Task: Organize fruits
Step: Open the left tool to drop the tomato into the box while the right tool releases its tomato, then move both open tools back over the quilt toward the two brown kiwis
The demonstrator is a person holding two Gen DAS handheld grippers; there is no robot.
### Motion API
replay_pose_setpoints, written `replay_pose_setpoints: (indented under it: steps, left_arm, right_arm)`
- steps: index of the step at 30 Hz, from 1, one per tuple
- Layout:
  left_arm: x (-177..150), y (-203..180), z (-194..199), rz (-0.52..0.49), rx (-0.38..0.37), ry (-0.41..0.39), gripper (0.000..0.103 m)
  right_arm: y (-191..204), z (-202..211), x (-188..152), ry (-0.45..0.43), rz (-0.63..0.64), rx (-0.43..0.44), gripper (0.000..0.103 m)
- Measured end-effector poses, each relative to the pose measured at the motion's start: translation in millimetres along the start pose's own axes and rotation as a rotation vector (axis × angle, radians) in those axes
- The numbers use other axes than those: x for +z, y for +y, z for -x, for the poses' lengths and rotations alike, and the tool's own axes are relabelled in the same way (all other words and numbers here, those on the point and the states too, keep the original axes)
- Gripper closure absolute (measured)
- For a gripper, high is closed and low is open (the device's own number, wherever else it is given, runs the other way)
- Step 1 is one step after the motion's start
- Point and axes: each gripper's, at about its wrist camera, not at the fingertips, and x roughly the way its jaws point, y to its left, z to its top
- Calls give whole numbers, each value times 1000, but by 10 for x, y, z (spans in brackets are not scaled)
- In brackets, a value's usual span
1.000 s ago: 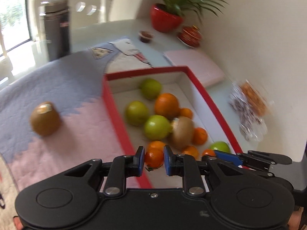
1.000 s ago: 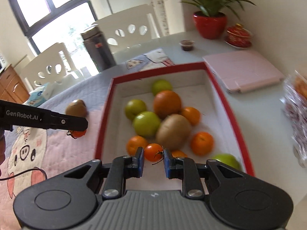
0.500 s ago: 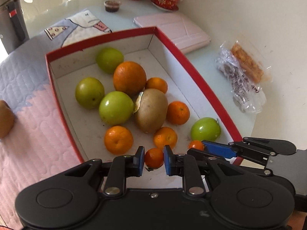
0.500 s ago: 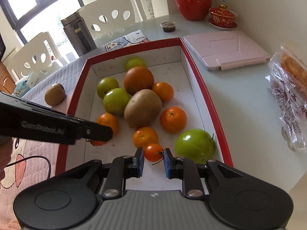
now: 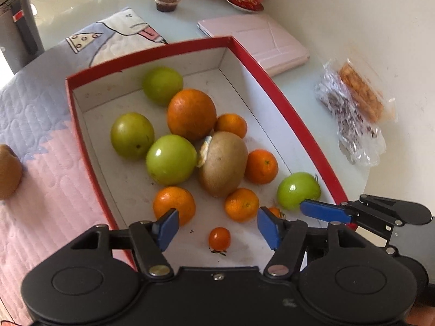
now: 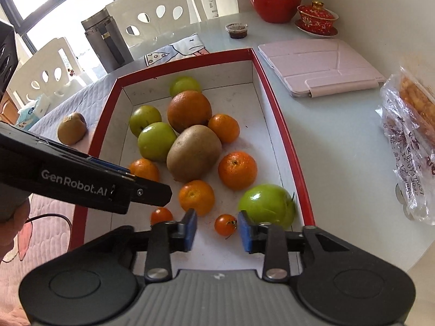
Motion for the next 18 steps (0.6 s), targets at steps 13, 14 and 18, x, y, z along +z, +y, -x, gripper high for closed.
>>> replay_pose_setpoints:
  steps: [13, 14, 18]
  left_arm:
    - [13, 455, 445, 99, 54, -99, 22]
    - [3, 504, 487, 107, 59, -107, 22]
    - [-53, 740, 664, 155, 77, -143, 22]
  right_arm:
    - [100, 134, 199, -33, -49, -79, 36]
    - [118, 138, 221, -37, -56, -76, 35]
    - [235, 115, 310, -39, -60, -69, 32]
